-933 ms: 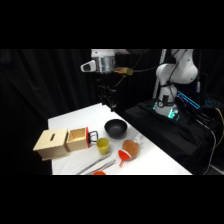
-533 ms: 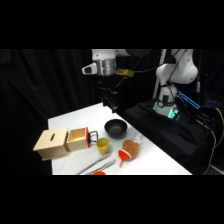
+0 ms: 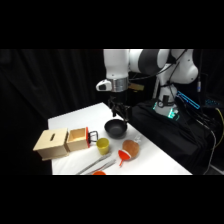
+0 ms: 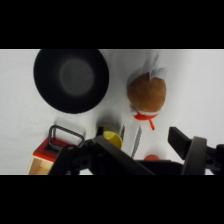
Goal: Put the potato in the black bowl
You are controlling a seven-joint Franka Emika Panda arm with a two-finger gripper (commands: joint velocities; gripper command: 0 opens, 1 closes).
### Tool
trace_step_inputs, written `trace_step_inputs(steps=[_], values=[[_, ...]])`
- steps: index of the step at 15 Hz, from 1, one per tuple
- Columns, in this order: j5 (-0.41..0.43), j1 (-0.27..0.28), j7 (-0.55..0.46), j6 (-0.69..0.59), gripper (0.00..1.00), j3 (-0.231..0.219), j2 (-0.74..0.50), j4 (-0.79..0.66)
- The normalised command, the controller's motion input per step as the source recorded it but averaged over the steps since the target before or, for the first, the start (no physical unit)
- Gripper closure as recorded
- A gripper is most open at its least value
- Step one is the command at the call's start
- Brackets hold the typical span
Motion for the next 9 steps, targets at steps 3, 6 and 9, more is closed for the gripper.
trace_step_inputs(steps=[3, 6, 9], values=[[0.014, 0.098, 0.1, 0.37, 0.0, 0.081, 0.01, -0.21], [0.006, 0.079, 0.08, 0.42, 0.0, 0.063, 0.17, -0.12], [-0.035, 0.066, 0.09, 0.44, 0.0, 0.047, 0.29, -0.04]])
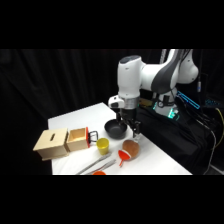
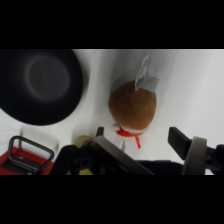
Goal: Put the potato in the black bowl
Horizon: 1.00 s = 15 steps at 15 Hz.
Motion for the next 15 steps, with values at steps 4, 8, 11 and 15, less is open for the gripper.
trace_step_inputs(steps=[4, 8, 11, 15], values=[[-0.063, 0.057, 0.1, 0.36, 0.0, 0.03, 0.33, 0.03], [-0.059, 0.035, 0.07, 0.26, 0.0, 0.019, 0.3, 0.08], [-0.034, 0.007, 0.03, 0.19, 0.0, 0.029, 0.26, 0.12], [0.0, -0.036, -0.04, 0.15, 0.06, 0.052, 0.22, 0.14]])
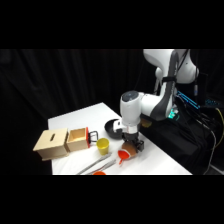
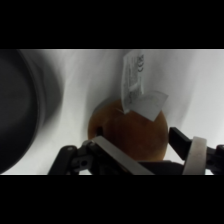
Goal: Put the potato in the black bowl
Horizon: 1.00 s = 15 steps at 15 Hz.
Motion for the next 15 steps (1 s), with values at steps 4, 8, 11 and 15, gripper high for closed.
trace_step_inputs(steps=[4, 8, 11, 15], values=[[0.019, -0.062, -0.06, 0.13, 0.5, 0.063, 0.15, 0.12], [0.004, -0.047, -0.04, 0.06, 0.81, 0.044, 0.05, 0.07], [-0.019, -0.031, 0.0, -0.03, 0.98, 0.014, -0.07, 0.03], [-0.032, -0.016, 0.05, -0.23, 0.96, -0.013, -0.25, 0.01]])
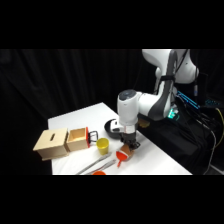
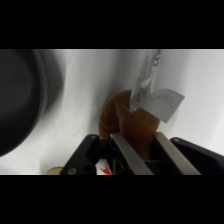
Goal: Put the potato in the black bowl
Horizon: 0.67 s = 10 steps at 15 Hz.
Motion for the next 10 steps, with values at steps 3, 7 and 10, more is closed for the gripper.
trace_step_inputs(steps=[3, 7, 10], values=[[-0.095, -0.006, 0.1, -0.37, 0.95, -0.058, -0.46, -0.04], [-0.18, -0.038, 0.12, -0.37, 0.95, -0.084, -0.54, -0.1], [-0.184, -0.107, 0.07, -0.26, 0.95, -0.076, -0.46, -0.12]])
